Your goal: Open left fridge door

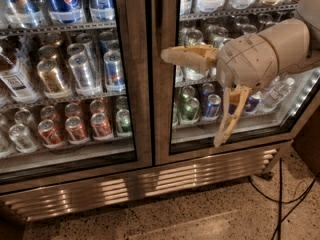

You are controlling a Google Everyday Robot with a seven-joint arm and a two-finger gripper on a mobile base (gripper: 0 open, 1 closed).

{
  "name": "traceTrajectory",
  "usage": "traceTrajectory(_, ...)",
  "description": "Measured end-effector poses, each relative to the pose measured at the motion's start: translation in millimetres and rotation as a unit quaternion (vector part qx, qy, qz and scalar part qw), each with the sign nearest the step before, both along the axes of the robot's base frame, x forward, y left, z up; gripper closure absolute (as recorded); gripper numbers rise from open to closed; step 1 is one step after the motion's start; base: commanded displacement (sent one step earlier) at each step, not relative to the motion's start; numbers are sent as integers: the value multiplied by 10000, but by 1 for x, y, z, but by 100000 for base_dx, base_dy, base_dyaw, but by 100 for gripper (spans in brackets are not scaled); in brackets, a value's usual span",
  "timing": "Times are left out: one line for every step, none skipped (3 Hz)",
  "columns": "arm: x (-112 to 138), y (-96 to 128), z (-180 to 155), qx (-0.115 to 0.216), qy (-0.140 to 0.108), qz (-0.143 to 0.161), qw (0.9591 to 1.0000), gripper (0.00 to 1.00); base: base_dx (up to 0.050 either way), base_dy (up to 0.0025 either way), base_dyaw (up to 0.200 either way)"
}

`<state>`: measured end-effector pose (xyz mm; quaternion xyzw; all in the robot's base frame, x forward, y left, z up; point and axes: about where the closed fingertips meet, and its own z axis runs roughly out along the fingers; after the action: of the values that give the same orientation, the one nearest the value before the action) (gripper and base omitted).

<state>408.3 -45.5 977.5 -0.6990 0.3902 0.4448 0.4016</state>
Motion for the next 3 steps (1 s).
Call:
traceTrajectory(0, 0, 0, 0, 0, -1, 10000, 0, 0, 0, 0)
traceTrajectory(6, 1, 0, 127, 23, -234, 9996, 0, 0, 0, 0)
traceTrajectory(8, 2, -4, 246, -97, -686, 9973, 0, 0, 0, 0)
